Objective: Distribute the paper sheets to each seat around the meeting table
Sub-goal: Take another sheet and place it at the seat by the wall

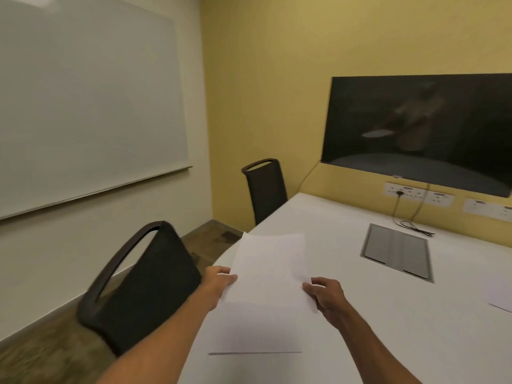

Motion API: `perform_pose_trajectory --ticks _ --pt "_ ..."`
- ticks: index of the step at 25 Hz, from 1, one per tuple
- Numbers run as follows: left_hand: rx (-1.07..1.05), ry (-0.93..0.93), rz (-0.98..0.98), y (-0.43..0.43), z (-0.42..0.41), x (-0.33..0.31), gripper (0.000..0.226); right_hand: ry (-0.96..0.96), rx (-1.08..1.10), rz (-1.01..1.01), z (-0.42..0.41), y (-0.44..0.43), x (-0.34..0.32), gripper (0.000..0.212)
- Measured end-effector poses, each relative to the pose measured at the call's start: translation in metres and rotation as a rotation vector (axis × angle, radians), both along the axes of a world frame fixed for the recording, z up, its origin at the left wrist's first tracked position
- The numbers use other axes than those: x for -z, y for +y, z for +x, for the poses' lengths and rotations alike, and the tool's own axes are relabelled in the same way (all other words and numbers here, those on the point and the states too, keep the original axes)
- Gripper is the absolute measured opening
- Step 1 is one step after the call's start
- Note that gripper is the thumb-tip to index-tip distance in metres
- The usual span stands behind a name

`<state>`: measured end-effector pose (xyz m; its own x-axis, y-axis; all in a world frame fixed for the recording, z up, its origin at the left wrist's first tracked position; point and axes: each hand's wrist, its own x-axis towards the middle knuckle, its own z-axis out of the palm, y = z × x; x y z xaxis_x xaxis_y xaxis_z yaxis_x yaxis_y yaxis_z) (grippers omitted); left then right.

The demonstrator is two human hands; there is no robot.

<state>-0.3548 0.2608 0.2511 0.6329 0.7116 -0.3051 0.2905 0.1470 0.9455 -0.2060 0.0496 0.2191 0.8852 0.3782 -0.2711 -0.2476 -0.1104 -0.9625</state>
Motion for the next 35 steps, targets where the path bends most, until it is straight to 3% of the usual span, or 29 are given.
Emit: perform_pose_trajectory --ticks 8,12,19,26,35 --pt "-0.210 -0.040 0.119 0.141 -0.170 -0.043 0.020 -0.093 -0.211 0.027 -0.136 0.172 -0.053 0.018" --pt "-0.318 -0.056 0.135 0.202 -0.252 -0.054 0.009 -0.104 -0.326 0.038 -0.193 0.252 -0.068 0.028" --pt "-0.480 -0.128 0.085 0.292 -0.335 -0.056 0.014 -0.139 -0.492 -0.003 -0.250 0.373 -0.077 0.026" --pt "-0.541 -0.104 0.087 0.403 -0.336 -0.032 0.016 -0.113 -0.571 -0.049 -0.247 0.490 -0.064 0.020" --pt "-0.446 -0.053 0.089 0.563 -0.226 -0.030 0.015 -0.141 -0.492 -0.087 -0.148 0.633 -0.061 0.004"
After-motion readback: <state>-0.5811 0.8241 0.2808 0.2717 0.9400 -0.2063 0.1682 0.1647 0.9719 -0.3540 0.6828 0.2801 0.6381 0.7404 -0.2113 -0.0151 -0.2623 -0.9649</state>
